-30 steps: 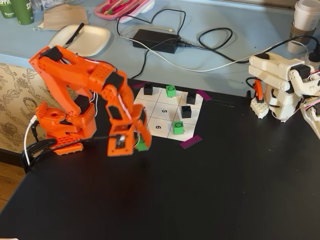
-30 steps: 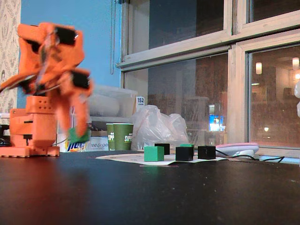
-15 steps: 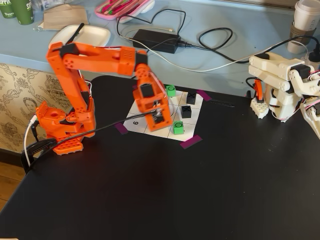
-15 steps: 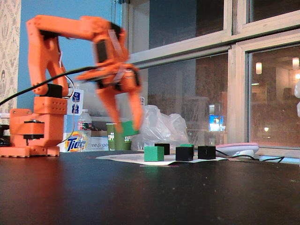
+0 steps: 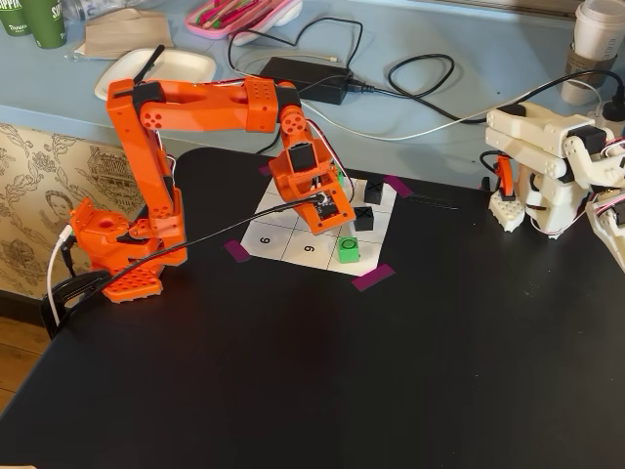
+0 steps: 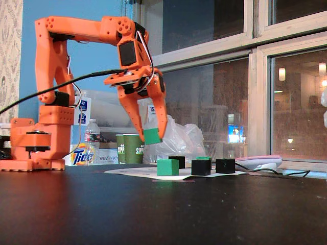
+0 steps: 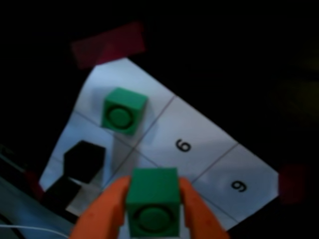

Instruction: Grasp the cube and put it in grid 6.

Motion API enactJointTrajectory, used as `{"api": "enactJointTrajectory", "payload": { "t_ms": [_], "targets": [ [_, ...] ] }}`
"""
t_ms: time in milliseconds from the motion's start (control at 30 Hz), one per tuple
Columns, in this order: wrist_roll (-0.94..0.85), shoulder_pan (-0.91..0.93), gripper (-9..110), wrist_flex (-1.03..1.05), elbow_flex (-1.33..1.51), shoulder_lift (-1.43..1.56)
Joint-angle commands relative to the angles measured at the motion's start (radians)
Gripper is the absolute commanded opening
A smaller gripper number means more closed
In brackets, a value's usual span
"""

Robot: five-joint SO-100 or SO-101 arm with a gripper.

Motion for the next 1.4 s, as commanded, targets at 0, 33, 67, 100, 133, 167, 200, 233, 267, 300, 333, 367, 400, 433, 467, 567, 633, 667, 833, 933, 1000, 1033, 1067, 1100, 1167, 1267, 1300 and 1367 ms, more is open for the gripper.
{"api": "enactJointTrajectory", "payload": {
  "t_ms": [0,33,67,100,133,167,200,233,267,300,333,367,400,433,467,567,633,667,833,933,1000,1033,1067,1100,1167,1267,1300,1367],
  "targets": [
    [0.014,0.015,0,0.037,-0.035,0.077],
    [0.017,0.018,0,0.046,-0.031,0.091],
    [0.017,0.02,0,0.051,-0.025,0.107],
    [0.021,0.023,0,0.055,-0.017,0.124],
    [0.026,0.026,0,0.057,-0.009,0.14],
    [0.029,0.031,0,0.061,-0.002,0.15],
    [0.034,0.035,0,0.063,0.009,0.161],
    [0.037,0.04,0,0.058,0.028,0.176],
    [0.037,0.041,0,0.051,0.051,0.19],
    [0.037,0.044,0,0.043,0.074,0.204],
    [0.032,0.044,0,0.034,0.1,0.215],
    [0.028,0.044,0,0.021,0.127,0.225],
    [0.028,0.044,0,0.006,0.156,0.235],
    [0.026,0.046,0,-0.008,0.184,0.241],
    [0.026,0.046,0,-0.021,0.209,0.245],
    [0.025,0.048,0,-0.069,0.276,0.249],
    [0.025,0.048,0,-0.089,0.301,0.252],
    [0.025,0.048,0,-0.097,0.308,0.253],
    [0.014,0.051,0,-0.121,0.33,0.259],
    [0.0,0.058,4,-0.146,0.357,0.276],
    [-0.012,0.061,12,-0.155,0.371,0.285],
    [-0.015,0.064,14,-0.16,0.379,0.287],
    [-0.023,0.066,15,-0.163,0.383,0.288],
    [-0.029,0.067,17,-0.166,0.39,0.291],
    [-0.032,0.074,18,-0.176,0.403,0.298],
    [-0.038,0.081,19,-0.186,0.42,0.308],
    [-0.041,0.081,19,-0.189,0.428,0.314],
    [-0.044,0.083,20,-0.192,0.443,0.331]
  ]
}}
